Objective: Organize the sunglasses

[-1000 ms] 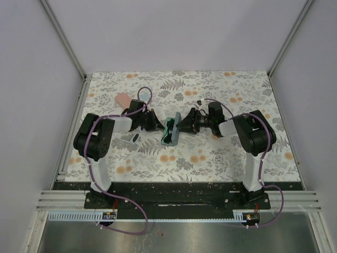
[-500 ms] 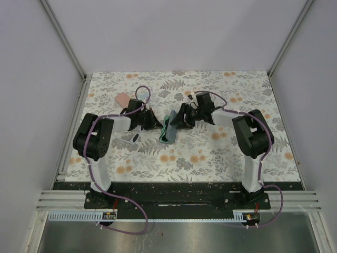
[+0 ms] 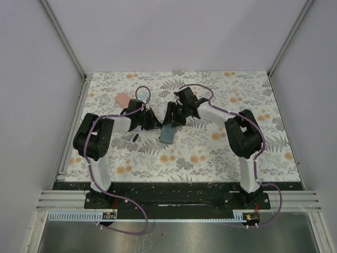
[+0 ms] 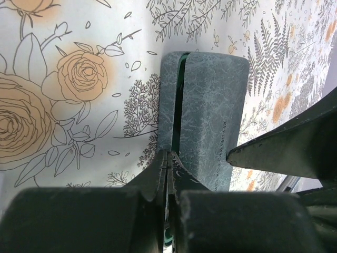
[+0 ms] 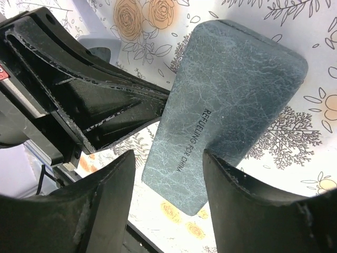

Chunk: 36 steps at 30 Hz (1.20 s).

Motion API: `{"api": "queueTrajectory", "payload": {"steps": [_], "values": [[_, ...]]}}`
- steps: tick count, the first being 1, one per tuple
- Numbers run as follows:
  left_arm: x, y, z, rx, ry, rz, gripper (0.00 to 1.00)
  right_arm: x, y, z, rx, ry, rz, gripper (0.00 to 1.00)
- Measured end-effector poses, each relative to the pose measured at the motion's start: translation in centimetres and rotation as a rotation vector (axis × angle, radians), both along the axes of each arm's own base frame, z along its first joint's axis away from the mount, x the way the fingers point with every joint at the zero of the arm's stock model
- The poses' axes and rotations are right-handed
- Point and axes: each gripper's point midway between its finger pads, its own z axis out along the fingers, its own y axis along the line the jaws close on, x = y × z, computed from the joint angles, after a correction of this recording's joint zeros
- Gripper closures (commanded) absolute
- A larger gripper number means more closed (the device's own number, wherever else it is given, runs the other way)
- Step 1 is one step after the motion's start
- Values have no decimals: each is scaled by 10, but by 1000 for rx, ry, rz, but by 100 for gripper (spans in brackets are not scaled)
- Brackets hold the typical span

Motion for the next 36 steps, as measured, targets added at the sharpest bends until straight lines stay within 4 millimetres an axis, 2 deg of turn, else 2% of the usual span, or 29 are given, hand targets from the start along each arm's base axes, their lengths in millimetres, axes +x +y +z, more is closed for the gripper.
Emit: {"api": "queueTrajectory", "payload": {"steps": [7,11,14,18,20,22,25,27,33,36], "values": [[-1,1,1,1,-10,3,79,-1,0,3,-42,-44,3,36],[-13,5,5,12,11,-1,66,-5,-6,3,-75,-66,9,36],[-18,8,21,14,-4,-3,63,-7,-15,3,-111,-79,9,32],[-17,10,61,-2,-98,0,62,-15,-30,-4,-178,-68,13,32],[-19,13,79,-7,-146,4,62,-18,-36,-6,-211,-69,14,38],[-22,16,88,-6,-177,12,67,-19,-41,-5,-236,-79,15,52],[-29,20,91,0,-189,25,74,-22,-43,-1,-272,-99,26,78],[-34,24,88,5,-183,33,77,-24,-37,6,-278,-117,45,87],[-50,35,82,25,-187,72,78,-25,-6,51,-203,-213,87,93],[-52,43,88,29,-218,107,78,-23,5,62,-166,-248,89,92]]}}
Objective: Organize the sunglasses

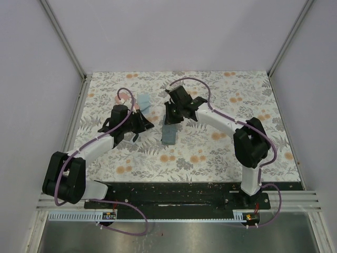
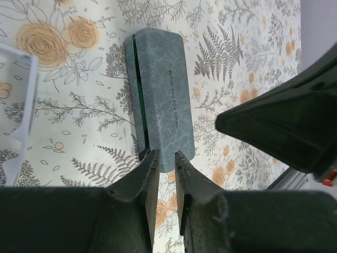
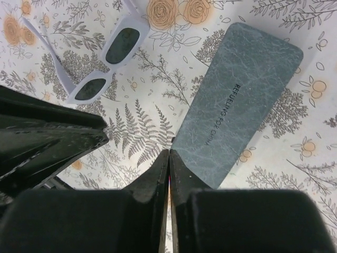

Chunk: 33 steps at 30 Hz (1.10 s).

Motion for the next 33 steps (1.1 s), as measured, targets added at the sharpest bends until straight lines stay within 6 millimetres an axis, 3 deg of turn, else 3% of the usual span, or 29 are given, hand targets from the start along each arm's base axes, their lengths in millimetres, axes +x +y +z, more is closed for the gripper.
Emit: {"api": "queueTrajectory", "payload": {"steps": [4,7,11,17,19,21,26,33], "values": [[2,6,4,-1,-27,29,79,1,8,-27,-7,34,-3,92],[1,7,-2,1,-18,32,80,-3,10,-76,-56,123,-12,93],[0,7,-12,8,3,32,80,0,10,-73,-37,106,-27,87],[-2,8,-14,10,8,33,80,-14,-13,-61,-101,89,-47,19],[-4,9,-16,11,9,34,76,-14,-20,-50,-120,64,-59,2],[-8,11,-19,18,13,40,69,-11,-28,-39,-140,29,-79,1],[-16,16,-22,27,11,52,65,-2,-39,-33,-203,6,-135,1],[-19,18,-38,37,35,57,66,15,-34,-60,-283,61,-206,1]]}}
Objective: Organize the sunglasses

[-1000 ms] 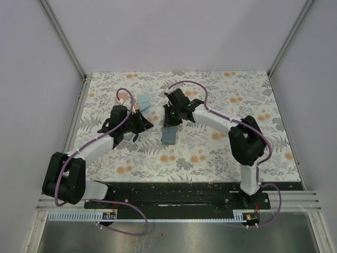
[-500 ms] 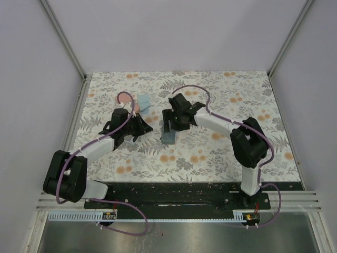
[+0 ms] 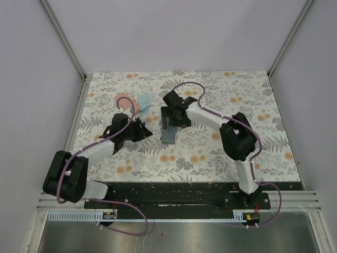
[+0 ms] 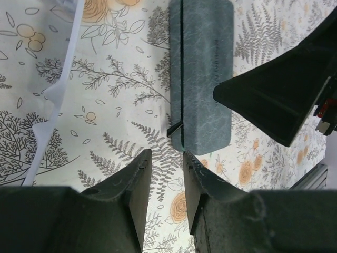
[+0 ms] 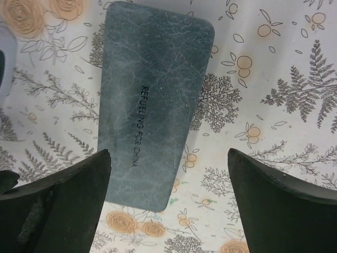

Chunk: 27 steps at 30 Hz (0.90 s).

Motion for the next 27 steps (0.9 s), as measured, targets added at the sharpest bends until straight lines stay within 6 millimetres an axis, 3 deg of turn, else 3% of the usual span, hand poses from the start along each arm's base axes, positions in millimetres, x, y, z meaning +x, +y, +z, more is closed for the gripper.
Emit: {"api": "queueTrajectory", "payload": {"steps": [4,16,18,22,24,27], "values": [[-1,0,-17,9,41,2,64,1,3,-18,-29,38,-15,1],[-7,-8,-54,-5,136,-15,66,2,15,-15,-2,42,-27,0],[-6,-9,-53,-9,129,-17,66,2,17,-15,5,40,-35,1],[-6,-9,-46,-18,116,-18,64,3,17,-24,4,54,-59,13],[-7,-8,-31,-24,89,-16,64,4,21,-28,16,59,-80,19],[-7,-6,7,-41,-11,-8,64,4,22,-34,13,61,-105,31]]}}
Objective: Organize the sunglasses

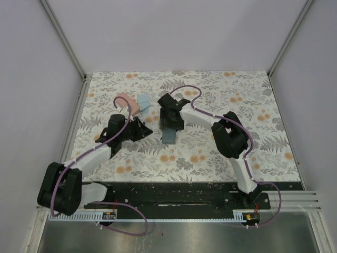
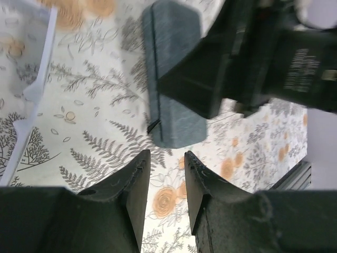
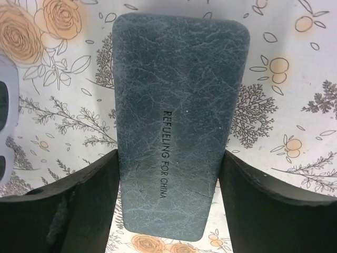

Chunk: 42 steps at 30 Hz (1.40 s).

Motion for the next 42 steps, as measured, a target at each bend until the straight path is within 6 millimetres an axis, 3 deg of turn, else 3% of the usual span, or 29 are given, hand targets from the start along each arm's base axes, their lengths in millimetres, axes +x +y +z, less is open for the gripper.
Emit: {"api": "queueTrajectory", "payload": {"steps": [5,10,12,17,18,20,21,23,27,30,33,38,42], "values": [[-2,8,45,-6,-133,32,64,6,-6,0,-3,-6,-88,44],[-6,18,47,20,-139,76,62,32,-35,0,52,15,-289,47],[-10,23,43,26,-131,97,61,53,-65,2,92,20,-429,52],[-22,32,39,23,-132,137,59,108,-170,4,163,-3,-834,47],[-23,33,40,22,-135,141,58,115,-185,4,169,-16,-888,40],[-24,34,44,21,-145,147,51,127,-217,6,173,-40,-1007,1],[-25,35,45,23,-146,150,46,132,-229,6,176,-47,-1055,1],[-28,38,46,32,-148,161,34,141,-234,10,195,-57,-1102,1],[-31,49,41,73,-133,192,25,155,-222,28,242,-86,-1089,1],[-31,60,35,106,-110,227,16,154,-216,42,263,-107,-1069,1],[-25,74,37,135,-96,279,1,140,-219,61,270,-137,-1038,1],[0,94,51,154,-72,379,1,102,-229,107,294,-247,-911,1],[22,112,48,146,-21,473,1,76,-224,136,347,-351,-714,0]]}}
